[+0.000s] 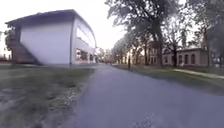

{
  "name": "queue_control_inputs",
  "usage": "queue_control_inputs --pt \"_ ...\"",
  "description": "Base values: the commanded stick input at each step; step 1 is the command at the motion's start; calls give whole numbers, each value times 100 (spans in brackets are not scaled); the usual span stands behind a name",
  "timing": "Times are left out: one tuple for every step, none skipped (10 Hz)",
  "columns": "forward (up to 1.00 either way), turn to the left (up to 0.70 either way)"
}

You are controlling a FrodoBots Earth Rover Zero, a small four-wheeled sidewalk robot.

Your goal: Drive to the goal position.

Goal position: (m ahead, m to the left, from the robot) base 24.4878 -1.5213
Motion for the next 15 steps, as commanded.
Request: queue_control_inputs --pt "70 0" --pt "70 0" --pt "70 0" --pt "70 0" --pt "70 0" --pt "70 0" --pt "70 0" --pt "70 0" --pt "70 0" --pt "70 0" --pt "70 0" --pt "70 0" --pt "70 0" --pt "70 0" --pt "70 0"
